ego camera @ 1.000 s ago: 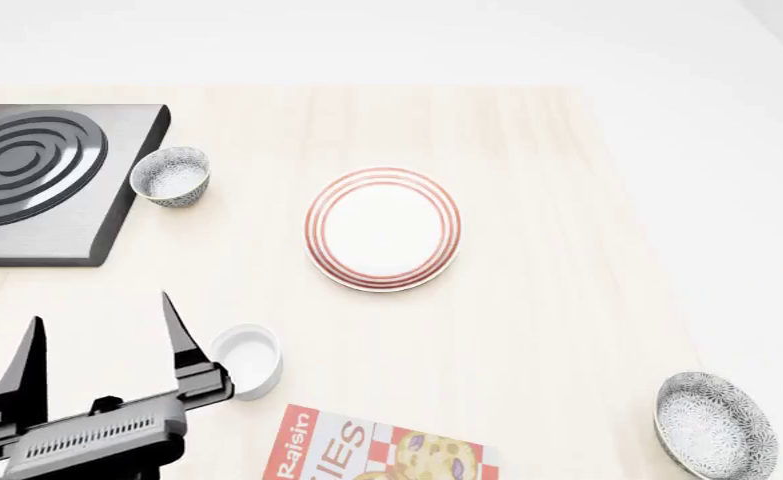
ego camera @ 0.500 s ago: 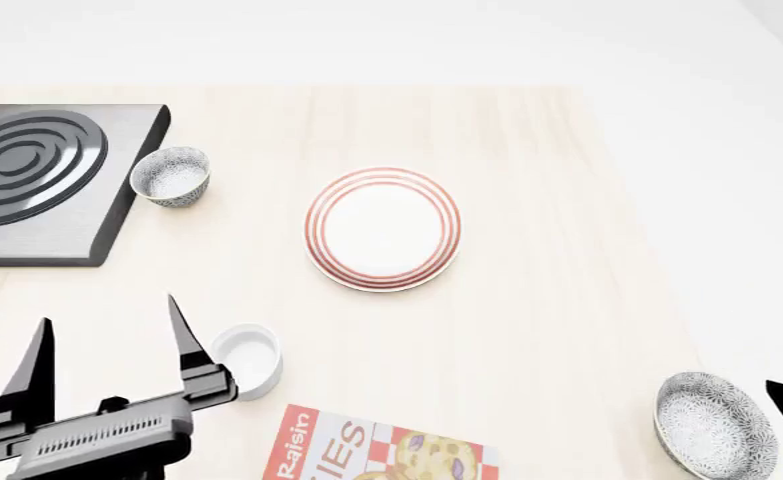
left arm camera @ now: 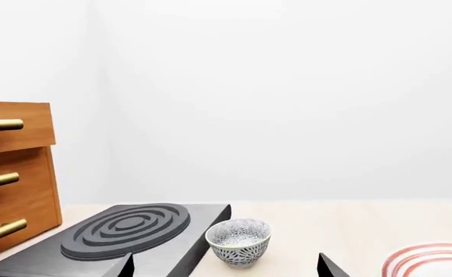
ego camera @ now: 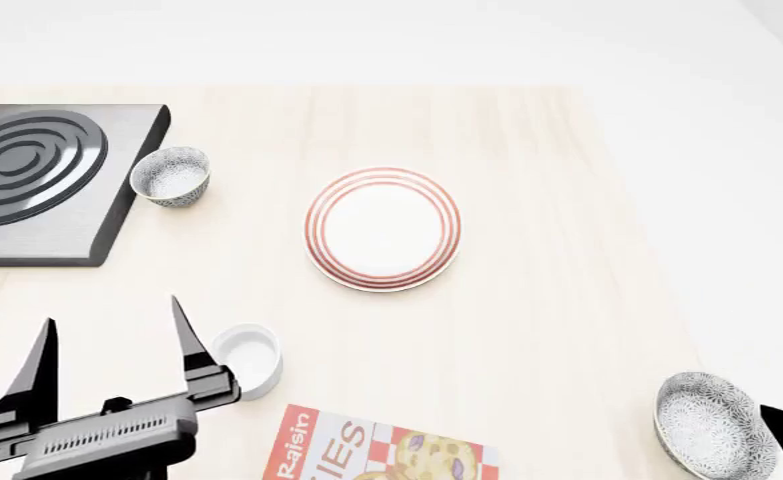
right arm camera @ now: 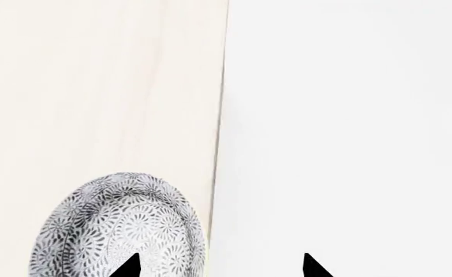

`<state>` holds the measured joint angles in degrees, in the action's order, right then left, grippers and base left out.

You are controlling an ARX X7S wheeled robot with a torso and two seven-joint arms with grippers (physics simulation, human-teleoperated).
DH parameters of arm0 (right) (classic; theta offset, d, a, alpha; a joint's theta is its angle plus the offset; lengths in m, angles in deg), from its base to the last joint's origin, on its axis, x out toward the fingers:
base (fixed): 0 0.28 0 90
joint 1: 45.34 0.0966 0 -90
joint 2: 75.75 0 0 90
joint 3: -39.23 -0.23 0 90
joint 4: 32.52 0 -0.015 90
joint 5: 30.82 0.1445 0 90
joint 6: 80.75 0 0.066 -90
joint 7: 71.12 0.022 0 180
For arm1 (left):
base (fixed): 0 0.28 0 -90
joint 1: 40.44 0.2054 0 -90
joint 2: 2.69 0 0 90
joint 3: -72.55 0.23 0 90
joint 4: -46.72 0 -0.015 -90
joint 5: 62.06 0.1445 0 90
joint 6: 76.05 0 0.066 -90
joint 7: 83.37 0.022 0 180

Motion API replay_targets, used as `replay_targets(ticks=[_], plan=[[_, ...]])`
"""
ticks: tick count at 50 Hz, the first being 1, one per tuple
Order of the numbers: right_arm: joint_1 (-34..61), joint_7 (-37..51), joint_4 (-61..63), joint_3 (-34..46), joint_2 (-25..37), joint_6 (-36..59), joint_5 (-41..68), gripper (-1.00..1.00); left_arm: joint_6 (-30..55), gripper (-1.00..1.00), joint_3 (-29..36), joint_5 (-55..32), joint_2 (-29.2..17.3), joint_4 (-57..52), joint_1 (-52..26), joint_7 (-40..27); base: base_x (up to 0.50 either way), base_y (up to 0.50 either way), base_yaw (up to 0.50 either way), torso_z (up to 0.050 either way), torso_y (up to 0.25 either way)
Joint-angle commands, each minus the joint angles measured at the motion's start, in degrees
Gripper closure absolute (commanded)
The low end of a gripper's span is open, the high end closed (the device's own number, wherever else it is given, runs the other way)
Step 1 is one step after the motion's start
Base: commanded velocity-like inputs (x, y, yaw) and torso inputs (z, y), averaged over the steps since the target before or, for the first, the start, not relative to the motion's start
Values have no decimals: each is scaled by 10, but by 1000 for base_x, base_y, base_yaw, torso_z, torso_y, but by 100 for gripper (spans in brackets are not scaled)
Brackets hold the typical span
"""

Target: Pick the akita bowl next to the cookies box and place it on the plate.

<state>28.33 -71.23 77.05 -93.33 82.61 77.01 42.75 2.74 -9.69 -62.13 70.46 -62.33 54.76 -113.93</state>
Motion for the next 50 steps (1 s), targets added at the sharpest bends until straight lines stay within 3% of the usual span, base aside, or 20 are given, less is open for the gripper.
replay_targets(ticks=[1, 50], plan=[[-1, -14, -8, 14, -17, -16, -27, -100, 17, -100, -10, 13, 10, -23, 5, 5, 0, 0, 0, 0, 0], [57, -34, -52, 187, -41, -95, -85, -100, 32, -100, 4, 12, 4, -16, -2, -5, 0, 0, 0, 0, 0]])
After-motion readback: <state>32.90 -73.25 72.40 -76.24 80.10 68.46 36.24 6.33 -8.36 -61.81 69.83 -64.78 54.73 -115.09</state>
